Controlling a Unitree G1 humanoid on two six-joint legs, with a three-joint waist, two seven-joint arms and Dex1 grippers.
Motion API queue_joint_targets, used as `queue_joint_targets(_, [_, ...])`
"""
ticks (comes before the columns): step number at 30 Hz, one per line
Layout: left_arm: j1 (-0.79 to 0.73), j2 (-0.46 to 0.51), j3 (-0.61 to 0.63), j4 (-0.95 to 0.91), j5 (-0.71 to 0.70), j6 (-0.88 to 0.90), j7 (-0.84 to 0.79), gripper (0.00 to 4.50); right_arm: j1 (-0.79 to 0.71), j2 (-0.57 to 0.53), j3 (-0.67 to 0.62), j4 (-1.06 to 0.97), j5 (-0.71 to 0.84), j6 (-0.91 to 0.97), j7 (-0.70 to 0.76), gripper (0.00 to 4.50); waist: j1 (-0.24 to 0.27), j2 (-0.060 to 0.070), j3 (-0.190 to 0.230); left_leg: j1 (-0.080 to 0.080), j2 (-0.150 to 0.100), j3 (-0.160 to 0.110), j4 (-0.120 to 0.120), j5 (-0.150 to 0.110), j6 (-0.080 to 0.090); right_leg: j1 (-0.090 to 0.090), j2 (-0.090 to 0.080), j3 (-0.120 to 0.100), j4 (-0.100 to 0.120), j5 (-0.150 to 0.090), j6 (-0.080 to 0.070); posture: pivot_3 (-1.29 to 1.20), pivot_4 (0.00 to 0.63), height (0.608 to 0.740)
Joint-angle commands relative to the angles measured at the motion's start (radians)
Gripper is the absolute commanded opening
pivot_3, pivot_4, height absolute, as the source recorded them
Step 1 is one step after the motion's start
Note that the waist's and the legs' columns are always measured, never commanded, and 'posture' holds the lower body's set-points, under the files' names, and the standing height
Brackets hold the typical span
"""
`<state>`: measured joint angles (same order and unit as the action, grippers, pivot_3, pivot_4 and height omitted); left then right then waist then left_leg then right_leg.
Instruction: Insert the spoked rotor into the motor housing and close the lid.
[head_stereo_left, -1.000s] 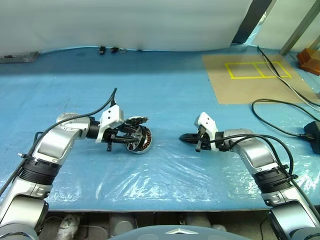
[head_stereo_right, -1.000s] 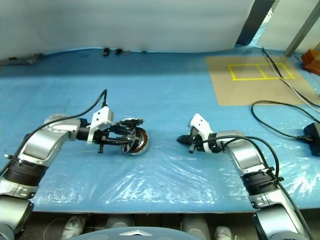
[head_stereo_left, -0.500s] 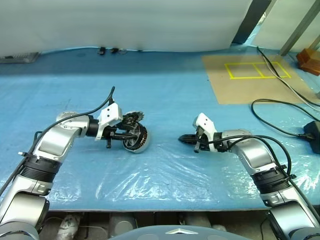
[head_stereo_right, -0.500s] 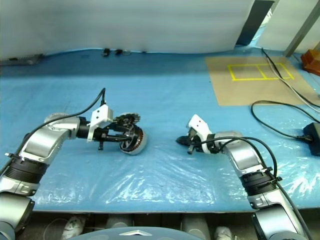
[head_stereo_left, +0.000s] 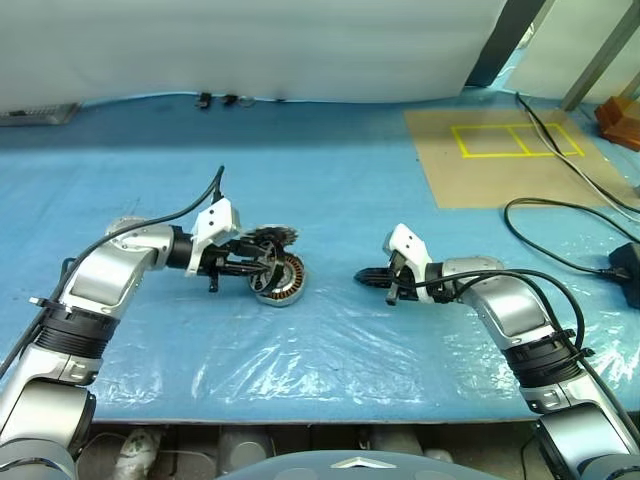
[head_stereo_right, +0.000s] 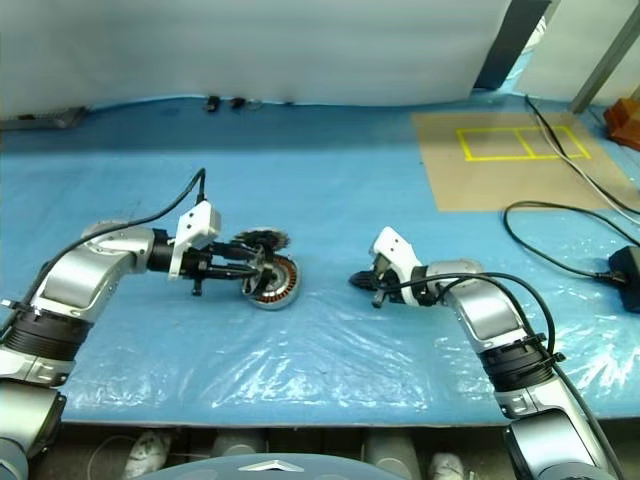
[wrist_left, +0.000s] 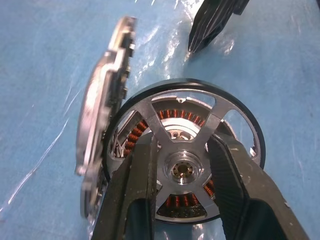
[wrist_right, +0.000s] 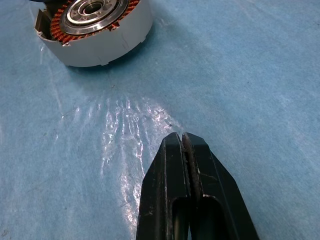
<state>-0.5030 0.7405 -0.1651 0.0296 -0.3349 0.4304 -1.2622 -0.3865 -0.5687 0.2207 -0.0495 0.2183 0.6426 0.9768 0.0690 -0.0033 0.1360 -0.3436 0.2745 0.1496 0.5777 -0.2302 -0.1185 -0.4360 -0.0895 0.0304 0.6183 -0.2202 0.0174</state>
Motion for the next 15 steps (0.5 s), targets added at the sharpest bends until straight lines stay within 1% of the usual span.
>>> queue_joint_targets(1, [-0.012,0.002,0.028,-0.044,-0.027,0.014,-0.006,1.23,-0.015,0.001,-0.001,-0.033,0.009,0.002,-0.006,0.0,0.0,0.0,0.0,0.0,0.0,0.0,0.0,0.0,0.0,0.0,0.0,0.0,0.0,0.0,0.0,0.0,0.15,0.74])
queue_joint_targets(4, [-0.009,0.01,0.018,-0.048,-0.014,0.014,-0.012,1.23,-0.014,0.006,0.007,-0.035,0.005,0.003,-0.011,0.0,0.0,0.0,0.0,0.0,0.0,0.0,0.0,0.0,0.0,0.0,0.0,0.0,0.0,0.0,0.0,0.0,0.15,0.74])
queue_joint_targets(11, [0.027,0.056,-0.034,-0.035,0.069,-0.042,-0.036,1.23,-0.021,0.008,0.015,-0.013,0.002,-0.008,-0.018,0.0,-0.001,0.0,0.0,0.0,0.0,0.0,0.0,0.0,0.0,0.0,0.0,0.0,0.0,0.0,0.0,0.0,0.15,0.74])
queue_joint_targets(15, [0.018,0.046,-0.044,-0.012,0.088,-0.037,-0.019,1.23,-0.029,0.008,0.016,-0.011,0.002,-0.004,-0.019,0.0,-0.001,0.0,0.0,0.0,0.0,0.0,0.0,0.0,0.0,0.0,0.0,0.0,0.0,0.0,0.0,0.0,0.15,0.74])
